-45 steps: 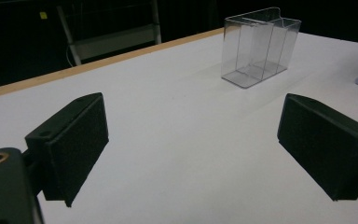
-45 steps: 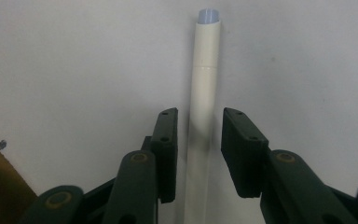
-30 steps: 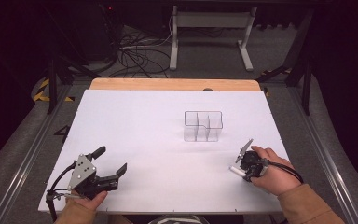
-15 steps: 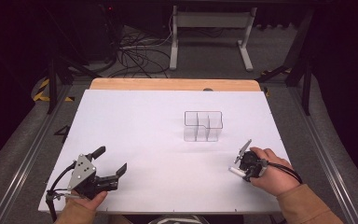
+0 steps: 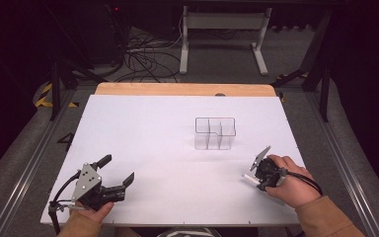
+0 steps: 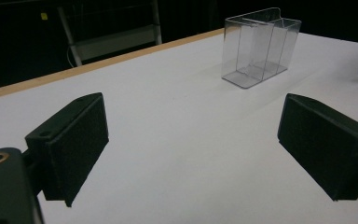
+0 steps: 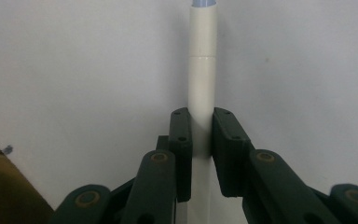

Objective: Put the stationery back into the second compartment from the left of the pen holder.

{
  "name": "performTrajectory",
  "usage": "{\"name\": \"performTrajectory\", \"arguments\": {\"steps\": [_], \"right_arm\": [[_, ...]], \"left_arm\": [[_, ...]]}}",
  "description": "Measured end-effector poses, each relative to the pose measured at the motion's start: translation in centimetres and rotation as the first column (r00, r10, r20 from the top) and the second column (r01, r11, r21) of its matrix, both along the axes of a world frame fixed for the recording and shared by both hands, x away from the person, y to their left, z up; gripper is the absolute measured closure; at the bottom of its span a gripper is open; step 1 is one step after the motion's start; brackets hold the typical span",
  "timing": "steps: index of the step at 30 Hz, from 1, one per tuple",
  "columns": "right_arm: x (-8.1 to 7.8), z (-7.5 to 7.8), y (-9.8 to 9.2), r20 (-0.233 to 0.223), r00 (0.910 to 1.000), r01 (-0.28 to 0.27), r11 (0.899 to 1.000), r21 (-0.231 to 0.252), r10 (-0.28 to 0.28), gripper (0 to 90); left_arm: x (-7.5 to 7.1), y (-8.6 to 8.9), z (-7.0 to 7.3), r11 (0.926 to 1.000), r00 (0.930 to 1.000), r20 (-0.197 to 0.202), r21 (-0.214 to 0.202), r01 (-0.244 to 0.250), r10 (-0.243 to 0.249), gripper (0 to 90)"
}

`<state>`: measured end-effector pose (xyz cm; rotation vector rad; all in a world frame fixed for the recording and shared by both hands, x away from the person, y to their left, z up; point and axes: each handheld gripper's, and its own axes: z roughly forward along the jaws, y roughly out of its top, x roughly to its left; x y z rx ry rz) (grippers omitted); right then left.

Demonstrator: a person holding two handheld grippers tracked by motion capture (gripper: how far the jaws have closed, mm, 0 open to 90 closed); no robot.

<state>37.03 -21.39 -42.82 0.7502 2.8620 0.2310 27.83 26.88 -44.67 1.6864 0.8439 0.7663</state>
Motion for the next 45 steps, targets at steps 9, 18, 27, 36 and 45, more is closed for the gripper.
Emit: {"name": "performTrajectory", "arguments": {"steps": [9, 18, 27, 36, 45], "right_arm": [[-0.5, 1.9, -0.3, 0.063, 0.9980, 0.003, 0.998, 0.067, -0.007, 79.5], [-0.5, 2.7, -0.4, 0.085, 0.9964, -0.008, 0.996, 0.086, 0.000, 79.5], [-0.8, 4.8, -0.2, 0.173, 0.9846, -0.016, 0.975, 0.222, -0.023, 79.5], [-0.8, 6.3, 0.0, 0.258, 0.9641, -0.040, 0.927, 0.373, -0.062, 79.5], [-0.7, 7.6, 0.2, 0.330, 0.9371, -0.075, 0.858, 0.508, -0.114, 79.5]], "left_arm": [[0.0, 0.0, 0.0, 1.0000, 1.0000, 0.001, -0.003, -0.001, 0.001, 9.5], [0.0, 0.0, 0.0, 1.0000, 1.0000, 0.000, -0.002, -0.002, 0.002, 9.5], [0.0, 0.0, 0.0, 1.0000, 1.0000, 0.001, -0.003, -0.002, 0.002, 9.5], [0.0, 0.0, 0.0, 1.0000, 1.0000, 0.002, -0.003, -0.003, 0.003, 9.5], [0.0, 0.0, 0.0, 1.0000, 1.0000, 0.003, -0.002, -0.001, 0.001, 9.5]]}}
